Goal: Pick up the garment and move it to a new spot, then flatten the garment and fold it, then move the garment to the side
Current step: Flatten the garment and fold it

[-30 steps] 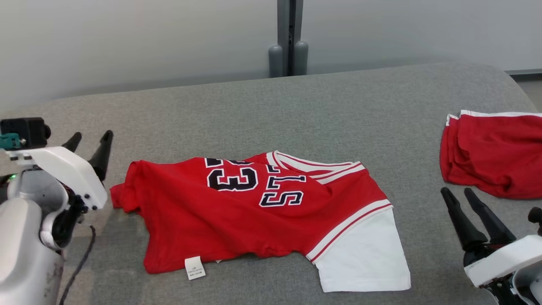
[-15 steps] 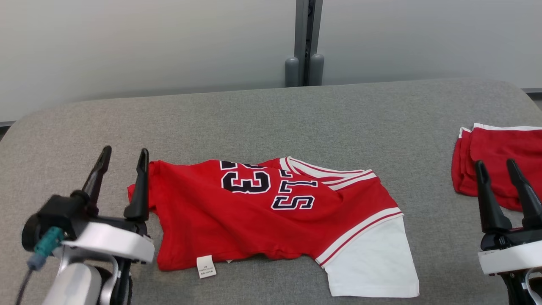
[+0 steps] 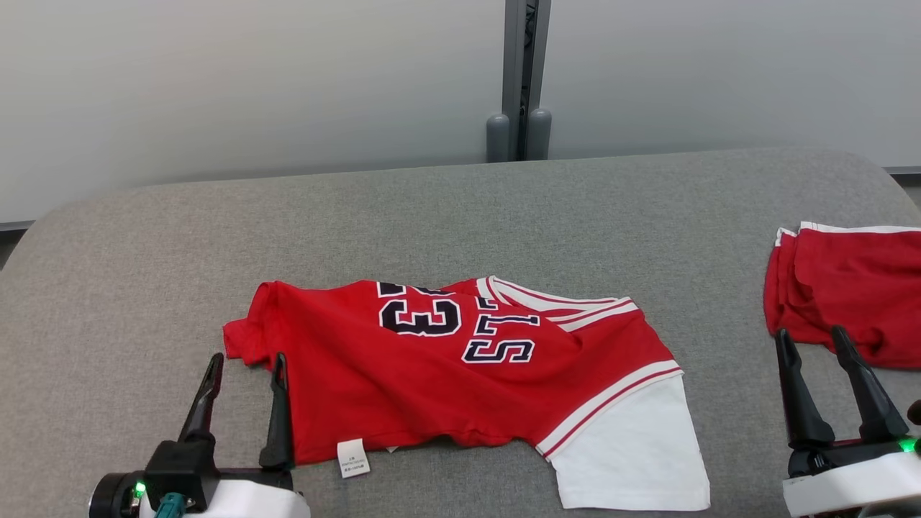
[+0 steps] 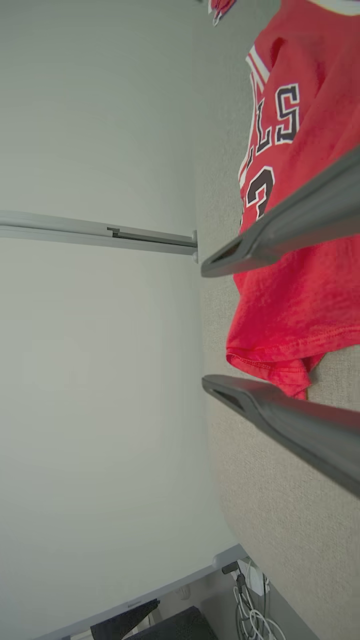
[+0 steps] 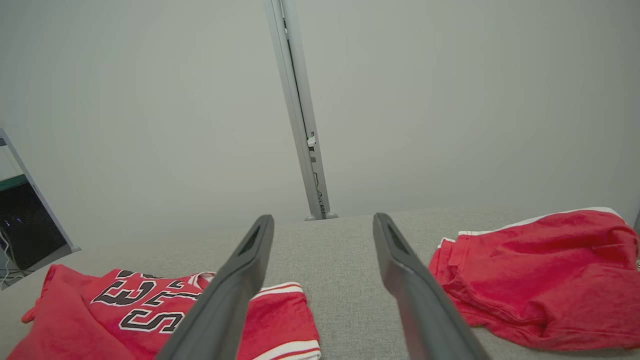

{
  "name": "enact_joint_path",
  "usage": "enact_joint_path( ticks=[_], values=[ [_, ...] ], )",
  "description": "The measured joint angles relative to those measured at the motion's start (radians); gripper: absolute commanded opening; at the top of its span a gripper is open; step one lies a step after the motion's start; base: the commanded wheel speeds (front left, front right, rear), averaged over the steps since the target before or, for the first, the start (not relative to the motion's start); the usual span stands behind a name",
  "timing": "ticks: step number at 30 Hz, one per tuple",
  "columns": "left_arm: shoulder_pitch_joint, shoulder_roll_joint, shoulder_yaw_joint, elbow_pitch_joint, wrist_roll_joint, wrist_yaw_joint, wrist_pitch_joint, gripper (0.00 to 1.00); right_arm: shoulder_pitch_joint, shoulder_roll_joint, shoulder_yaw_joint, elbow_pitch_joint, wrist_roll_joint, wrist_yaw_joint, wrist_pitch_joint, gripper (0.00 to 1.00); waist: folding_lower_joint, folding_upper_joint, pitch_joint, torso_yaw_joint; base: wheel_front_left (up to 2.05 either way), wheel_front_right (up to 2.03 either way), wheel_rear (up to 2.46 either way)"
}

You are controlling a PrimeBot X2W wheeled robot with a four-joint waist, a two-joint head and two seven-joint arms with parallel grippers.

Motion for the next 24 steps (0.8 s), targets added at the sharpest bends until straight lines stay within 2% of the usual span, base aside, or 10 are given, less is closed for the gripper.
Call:
enact_joint_path(
  ticks=[11,24],
  values=[
    [0.011,-0.039,0.051,-0.004,0.055,-0.05,0.0,1.0,0.007,0.002,0.008,0.007,-0.016,0.0,0.0,1.0,0.0,0.0,-0.021,0.002,0.0,0.0,0.0],
    [0.02,-0.065,0.082,0.003,0.088,-0.086,0.0,1.0,0.007,-0.001,0.031,0.028,-0.023,0.0,0.0,1.0,0.0,0.0,-0.027,0.005,0.0,0.0,0.0]
  ],
)
